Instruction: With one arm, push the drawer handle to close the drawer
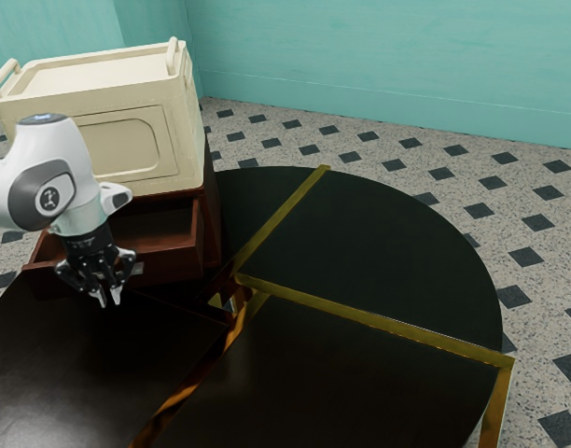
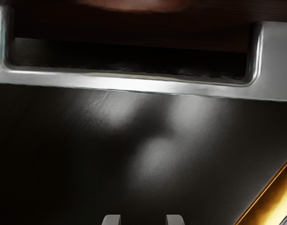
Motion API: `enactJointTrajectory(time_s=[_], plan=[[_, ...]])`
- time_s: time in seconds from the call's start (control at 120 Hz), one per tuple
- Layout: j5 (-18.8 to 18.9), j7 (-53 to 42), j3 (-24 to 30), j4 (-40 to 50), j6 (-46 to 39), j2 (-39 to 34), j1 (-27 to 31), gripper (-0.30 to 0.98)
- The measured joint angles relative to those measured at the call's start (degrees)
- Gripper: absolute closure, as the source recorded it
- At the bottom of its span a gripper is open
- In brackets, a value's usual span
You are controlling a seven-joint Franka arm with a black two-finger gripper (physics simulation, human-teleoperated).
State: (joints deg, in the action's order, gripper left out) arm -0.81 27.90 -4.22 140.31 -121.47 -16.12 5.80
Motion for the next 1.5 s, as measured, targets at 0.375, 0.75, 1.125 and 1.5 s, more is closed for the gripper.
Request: enactJointTrajectory(time_s=[0.375, 0.75, 1.125, 1.5], plan=[[1.73, 4.14, -0.09, -5.50, -1.63, 6.52, 1.49, 0.77], [3.16, 6.26, -1.02, -9.73, -2.08, 10.94, 1.60, 0.78], [6.87, 7.75, -1.90, -10.35, -7.88, 12.05, 1.37, 0.79], [8.49, 8.90, -2.74, -11.02, -15.20, 14.18, 1.43, 0.79]])
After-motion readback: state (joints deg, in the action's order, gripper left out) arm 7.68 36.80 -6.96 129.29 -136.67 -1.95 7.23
